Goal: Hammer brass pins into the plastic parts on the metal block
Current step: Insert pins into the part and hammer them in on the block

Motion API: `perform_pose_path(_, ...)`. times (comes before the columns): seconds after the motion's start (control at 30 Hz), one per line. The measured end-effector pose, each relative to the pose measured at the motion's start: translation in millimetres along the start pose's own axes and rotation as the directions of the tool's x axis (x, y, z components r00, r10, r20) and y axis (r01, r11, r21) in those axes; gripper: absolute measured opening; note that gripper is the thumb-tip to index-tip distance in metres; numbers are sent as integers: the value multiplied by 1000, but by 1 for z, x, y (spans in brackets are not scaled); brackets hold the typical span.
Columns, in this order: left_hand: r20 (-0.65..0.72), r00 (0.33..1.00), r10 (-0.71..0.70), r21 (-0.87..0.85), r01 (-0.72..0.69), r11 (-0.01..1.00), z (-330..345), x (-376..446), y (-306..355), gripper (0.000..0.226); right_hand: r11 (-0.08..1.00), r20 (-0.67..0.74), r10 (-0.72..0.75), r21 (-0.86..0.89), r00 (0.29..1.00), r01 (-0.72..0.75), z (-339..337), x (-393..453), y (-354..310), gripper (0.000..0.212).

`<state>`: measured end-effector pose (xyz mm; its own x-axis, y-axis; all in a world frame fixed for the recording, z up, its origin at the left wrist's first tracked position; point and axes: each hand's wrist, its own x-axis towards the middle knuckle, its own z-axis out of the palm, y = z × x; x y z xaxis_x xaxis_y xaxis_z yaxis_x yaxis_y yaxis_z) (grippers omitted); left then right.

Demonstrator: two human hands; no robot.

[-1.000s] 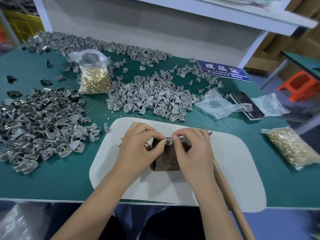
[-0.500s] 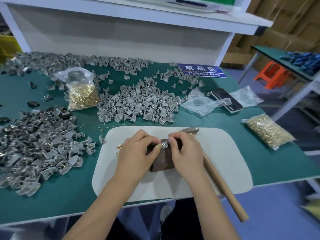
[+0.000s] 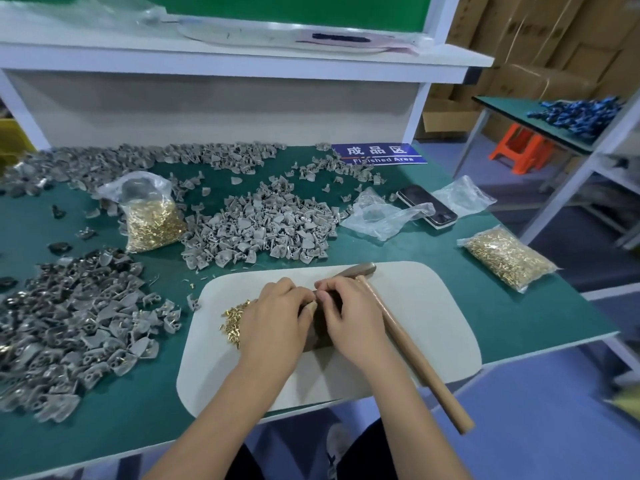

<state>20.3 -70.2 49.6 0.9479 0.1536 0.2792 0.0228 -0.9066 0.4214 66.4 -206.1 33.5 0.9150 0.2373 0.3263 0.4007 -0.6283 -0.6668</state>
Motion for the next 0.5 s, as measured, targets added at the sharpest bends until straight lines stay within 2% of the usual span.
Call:
perform_pose_path(0.1,6,1000,-26,7,26,1000,-2,-2,1,17,997,63,-38,70,997,34,-7,0,5,7)
perform_pose_path(0.17,1,1000,-32,3,32,999,-3,-1,4,16,995,83,-93,54,992,89,-11,0,8,7)
perform_pose_path(0.33,-28,999,-34,43,36,998,0,-1,4,13,987,53,-152,68,987,148,-7,4,12,9)
perform_pose_path(0.5,-69,996,-56,44,59,997,3,-2,4,10,978,8,-210,7,978,210,-4,-1,10,10)
